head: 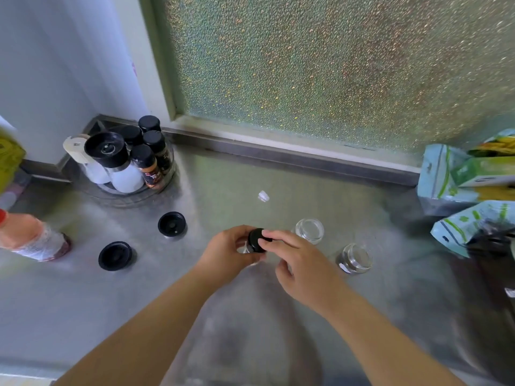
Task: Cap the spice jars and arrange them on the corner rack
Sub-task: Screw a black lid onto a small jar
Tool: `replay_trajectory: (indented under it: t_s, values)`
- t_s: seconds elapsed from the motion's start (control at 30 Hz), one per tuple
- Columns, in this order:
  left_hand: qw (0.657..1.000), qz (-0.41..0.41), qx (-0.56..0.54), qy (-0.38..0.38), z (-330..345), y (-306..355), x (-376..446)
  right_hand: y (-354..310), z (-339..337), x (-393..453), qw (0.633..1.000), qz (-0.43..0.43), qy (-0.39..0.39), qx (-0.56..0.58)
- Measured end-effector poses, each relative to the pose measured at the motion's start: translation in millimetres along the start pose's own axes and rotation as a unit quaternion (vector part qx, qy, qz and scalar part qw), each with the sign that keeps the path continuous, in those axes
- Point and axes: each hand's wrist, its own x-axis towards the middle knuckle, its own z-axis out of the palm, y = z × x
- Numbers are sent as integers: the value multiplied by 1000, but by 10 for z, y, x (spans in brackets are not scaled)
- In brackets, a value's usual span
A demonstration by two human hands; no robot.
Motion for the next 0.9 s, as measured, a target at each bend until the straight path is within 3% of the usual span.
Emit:
replay_trajectory:
  t_s: [0.23,0.4,0.57,0.67,0.8,0.9]
  values:
    - [1000,2,23,7,25,26,-24,6,28,57,1000,-12,7,-9]
    - [994,43,81,54,18,130,-97,6,46,44,1000,-14,15,16]
    - [979,71,182,61,-62,233,-109,62,137,-37,979,105,56,166]
    - [967,77,235,66,-39,275,-127,83,330,3,966,183,-7,183]
    - [956,45,284,54,-6,331,-143,73,498,109,929,220,-31,296]
    - [960,45,272,50,-110,422,-222,59,418,96,924,211,-32,317]
